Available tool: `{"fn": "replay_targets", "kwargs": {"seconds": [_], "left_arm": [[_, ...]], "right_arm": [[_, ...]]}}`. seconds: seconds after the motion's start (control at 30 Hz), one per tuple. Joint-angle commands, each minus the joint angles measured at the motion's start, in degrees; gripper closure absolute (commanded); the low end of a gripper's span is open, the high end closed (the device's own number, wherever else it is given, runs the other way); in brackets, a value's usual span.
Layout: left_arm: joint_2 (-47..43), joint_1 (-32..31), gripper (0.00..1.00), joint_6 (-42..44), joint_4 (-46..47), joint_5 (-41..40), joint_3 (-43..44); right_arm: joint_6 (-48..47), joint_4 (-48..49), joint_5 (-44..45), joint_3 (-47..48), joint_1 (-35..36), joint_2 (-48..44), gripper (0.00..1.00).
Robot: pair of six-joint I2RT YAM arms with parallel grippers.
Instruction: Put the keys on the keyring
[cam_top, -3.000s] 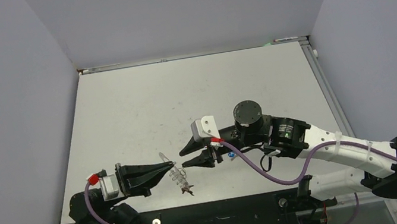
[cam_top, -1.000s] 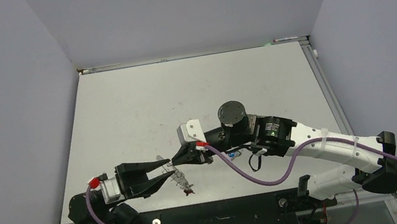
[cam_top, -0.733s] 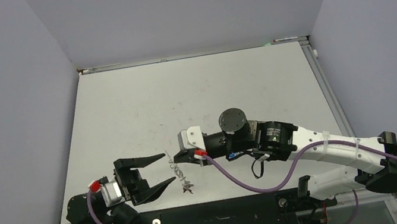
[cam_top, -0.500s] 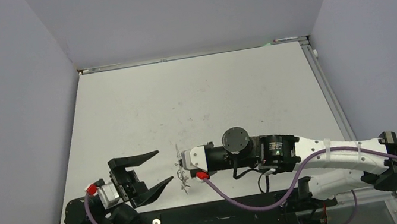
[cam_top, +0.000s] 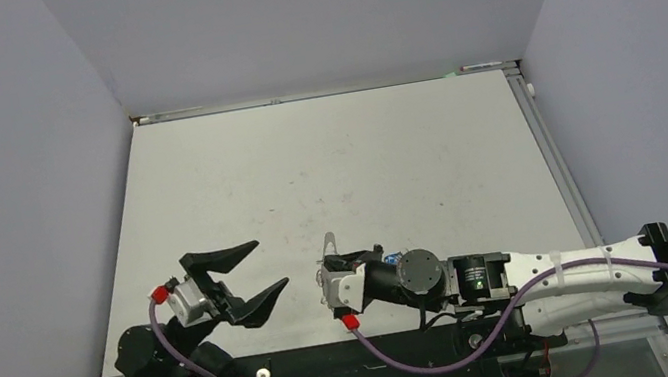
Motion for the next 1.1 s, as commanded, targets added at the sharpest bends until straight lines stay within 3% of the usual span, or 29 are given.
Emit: {"fn": "replay_targets", "kwargs": {"seconds": [0.0, 0.17, 0.37, 0.5, 0.7, 0.83, 0.9, 1.07], "left_arm": [[5.11, 2.37, 0.23, -5.06, -0.71, -2.56, 2.33], [14.51, 5.31, 0.30, -11.66, -1.06, -2.25, 5.71], [27.66, 7.21, 0.38, -23.40, -2.20, -11.04, 8.13], [38.71, 6.01, 0.40, -28.85, 0.12, -11.84, 8.35], [54.24, -2.33, 0.39, -18.91, 10.40, -12.26, 10.59], [64.23, -3.05, 0.42, -16.34, 17.62, -3.04, 13.11], [69.88, -3.58, 0.49, -14.37, 18.44, 1.37, 16.32], [79.87, -6.61, 0.55, -8.16, 15.50, 4.42, 24.20]], "right_arm": [[-0.24, 8.81, 13.49, -0.09, 1.45, -2.56, 0.95], [2.60, 8.48, 26.61, 2.71, -0.01, -2.41, 0.95], [11.49, 3.53, 25.16, 6.39, -9.87, -4.72, 0.95], [14.53, 2.30, 30.48, 8.04, -15.00, -5.45, 0.95], [18.64, -3.59, 32.59, 10.83, -22.01, -7.80, 0.95], [20.18, -7.07, 32.98, 12.01, -24.16, -10.52, 0.95], [20.68, -8.67, 33.30, 12.61, -24.50, -11.83, 0.95], [22.04, -13.27, 33.29, 14.34, -24.63, -14.89, 0.95]]}}
